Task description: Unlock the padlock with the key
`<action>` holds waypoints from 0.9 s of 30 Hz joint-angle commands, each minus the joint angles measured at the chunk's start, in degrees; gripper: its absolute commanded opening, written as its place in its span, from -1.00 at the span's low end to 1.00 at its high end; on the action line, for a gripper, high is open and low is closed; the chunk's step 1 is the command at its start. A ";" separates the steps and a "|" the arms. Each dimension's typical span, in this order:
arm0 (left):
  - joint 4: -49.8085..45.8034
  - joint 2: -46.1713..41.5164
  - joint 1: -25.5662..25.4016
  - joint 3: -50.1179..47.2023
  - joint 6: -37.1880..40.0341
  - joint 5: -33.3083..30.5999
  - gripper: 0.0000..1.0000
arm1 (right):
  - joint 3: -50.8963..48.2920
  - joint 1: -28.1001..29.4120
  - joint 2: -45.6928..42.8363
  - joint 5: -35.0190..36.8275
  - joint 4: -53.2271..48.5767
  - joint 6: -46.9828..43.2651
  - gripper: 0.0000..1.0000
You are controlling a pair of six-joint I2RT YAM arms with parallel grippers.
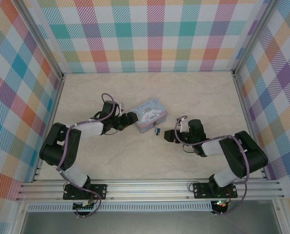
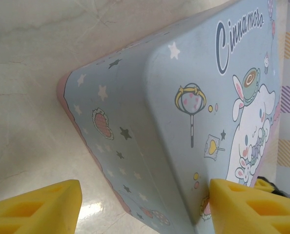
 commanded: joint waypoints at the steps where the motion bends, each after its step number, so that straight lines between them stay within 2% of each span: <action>1: -6.99 0.16 -0.65 -2.40 0.35 -3.19 0.35 | 3.60 -0.19 -0.50 -7.68 -0.41 -0.85 0.37; 10: -6.21 0.52 -1.46 -2.09 -0.11 -3.31 0.34 | 12.56 -0.17 10.28 -13.13 2.37 4.54 0.58; 27: -6.13 1.56 -2.16 -1.06 -0.35 -3.30 0.32 | 19.71 -0.02 19.14 -17.51 0.07 2.75 0.48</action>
